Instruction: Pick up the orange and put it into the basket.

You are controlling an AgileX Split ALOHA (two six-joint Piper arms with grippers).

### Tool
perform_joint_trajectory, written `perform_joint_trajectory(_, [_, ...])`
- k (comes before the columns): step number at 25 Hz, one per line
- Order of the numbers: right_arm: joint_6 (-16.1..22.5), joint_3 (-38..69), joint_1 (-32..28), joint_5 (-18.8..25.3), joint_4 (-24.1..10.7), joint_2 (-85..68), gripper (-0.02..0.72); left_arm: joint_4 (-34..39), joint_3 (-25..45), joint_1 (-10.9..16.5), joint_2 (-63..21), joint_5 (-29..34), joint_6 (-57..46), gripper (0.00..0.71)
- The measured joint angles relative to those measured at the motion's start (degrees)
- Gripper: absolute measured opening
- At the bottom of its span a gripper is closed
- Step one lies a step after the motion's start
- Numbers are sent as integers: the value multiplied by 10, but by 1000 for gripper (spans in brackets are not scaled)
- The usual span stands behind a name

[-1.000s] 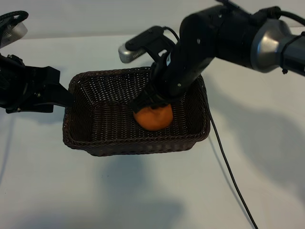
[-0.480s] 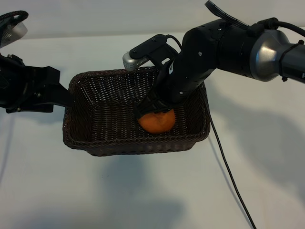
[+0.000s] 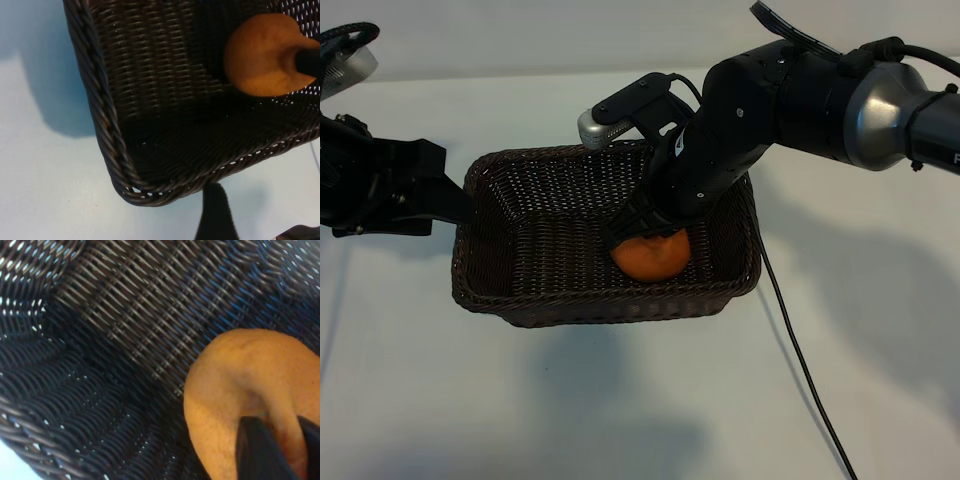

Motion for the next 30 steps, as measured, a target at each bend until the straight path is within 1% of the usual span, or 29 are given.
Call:
perform_joint_trajectory(5, [2,0,0,-1,1,0,440,0,0,0,0,0,0,525])
perform_joint_trajectory(6, [2,0,0,-1,1,0,483,0,0,0,0,0,0,525])
perform_joint_trajectory(8, [2,0,0,-1,1,0,537,0,0,0,0,0,0,525])
perform_joint_trajectory(9, [3,0,0,-1,1,0,552,0,0,0,0,0,0,525])
perform_joint_trajectory(12, [3,-4,0,6,1,-2,561,0,0,0,0,0,0,525])
perform_joint_trajectory(16, [4,-23,0,32,1,-14,551,0,0,0,0,1,0,525])
perform_joint_trajectory(18, [4,-25,0,44,2,-30,535,0,0,0,0,1,0,525])
perform_joint_trajectory(24, [4,-32,0,99,-8,-71,472,0,0,0,0,1,0,525])
perform_joint_trajectory(28, [4,-32,0,134,-12,-89,448,0,0,0,0,1,0,525])
perform_joint_trajectory(30, [4,-32,0,144,-13,-94,441,0,0,0,0,1,0,525])
